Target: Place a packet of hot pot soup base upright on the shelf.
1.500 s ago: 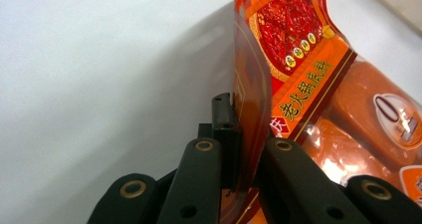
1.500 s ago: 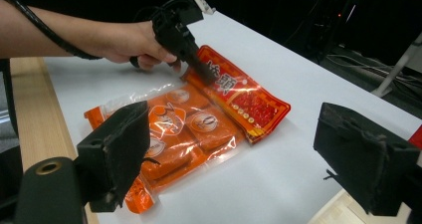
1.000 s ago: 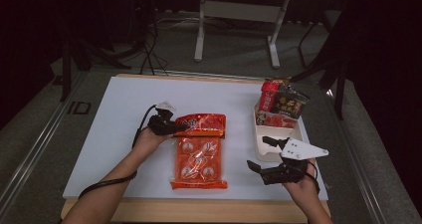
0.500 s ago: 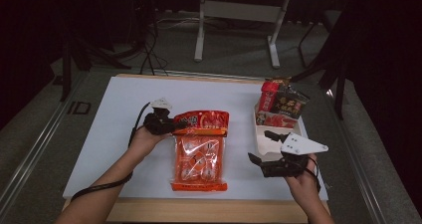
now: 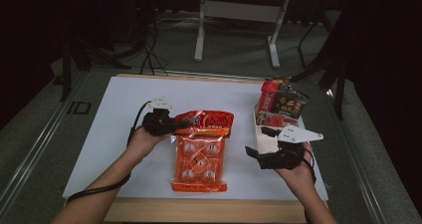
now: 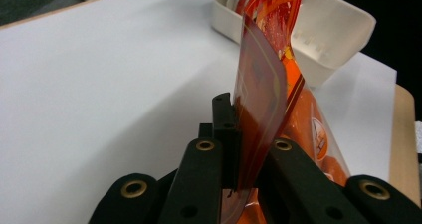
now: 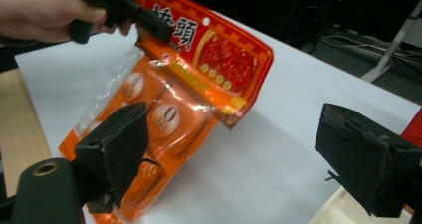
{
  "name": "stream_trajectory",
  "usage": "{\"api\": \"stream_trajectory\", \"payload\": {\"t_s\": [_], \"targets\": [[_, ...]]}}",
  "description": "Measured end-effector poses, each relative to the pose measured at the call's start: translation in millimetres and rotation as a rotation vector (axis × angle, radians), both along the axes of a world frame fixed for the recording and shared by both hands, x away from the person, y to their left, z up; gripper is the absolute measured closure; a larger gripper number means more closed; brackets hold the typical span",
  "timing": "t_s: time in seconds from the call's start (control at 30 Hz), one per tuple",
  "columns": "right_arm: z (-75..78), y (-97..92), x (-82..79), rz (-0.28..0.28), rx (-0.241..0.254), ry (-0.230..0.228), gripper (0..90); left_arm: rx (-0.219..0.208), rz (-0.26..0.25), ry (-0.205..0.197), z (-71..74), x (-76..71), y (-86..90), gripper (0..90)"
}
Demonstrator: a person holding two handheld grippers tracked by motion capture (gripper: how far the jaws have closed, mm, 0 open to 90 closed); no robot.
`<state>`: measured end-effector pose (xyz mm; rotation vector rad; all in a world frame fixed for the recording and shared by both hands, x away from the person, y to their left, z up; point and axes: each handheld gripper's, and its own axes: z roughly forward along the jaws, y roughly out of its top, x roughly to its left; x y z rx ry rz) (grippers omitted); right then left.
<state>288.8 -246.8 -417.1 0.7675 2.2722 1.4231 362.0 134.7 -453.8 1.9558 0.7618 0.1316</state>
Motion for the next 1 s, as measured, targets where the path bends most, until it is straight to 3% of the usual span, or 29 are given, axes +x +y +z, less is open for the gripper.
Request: {"api": "stream_trajectory", "payload": {"t_s": [0.33,0.5,0.8,0.93,0.97,1.0], "targets": [[7.1,15.2,21.6,0.031,0.031,0.012,15.6,-0.024,-0.055,-0.049,15.5,-17.2,-1.6,89.5],[2.3,26.5,33.9,0.046,0.036,0.037,15.5,-0.043,-0.087,-0.079,20.5,-26.6,-1.3,89.5],[-12.5,46.7,49.2,0.097,0.038,0.082,16.2,-0.075,-0.115,-0.096,25.1,-39.1,-1.1,89.6],[-14.9,51.2,52.4,0.113,0.054,0.094,22.1,-0.081,-0.119,-0.102,26.2,-42.7,-1.8,89.5],[-16.8,55.5,52.5,0.136,0.056,0.105,30.3,-0.084,-0.125,-0.105,27.3,-44.6,-2.2,89.5],[-17.5,56.7,52.1,0.146,0.054,0.107,32.7,-0.083,-0.126,-0.108,27.6,-45.2,-2.3,89.5]]}}
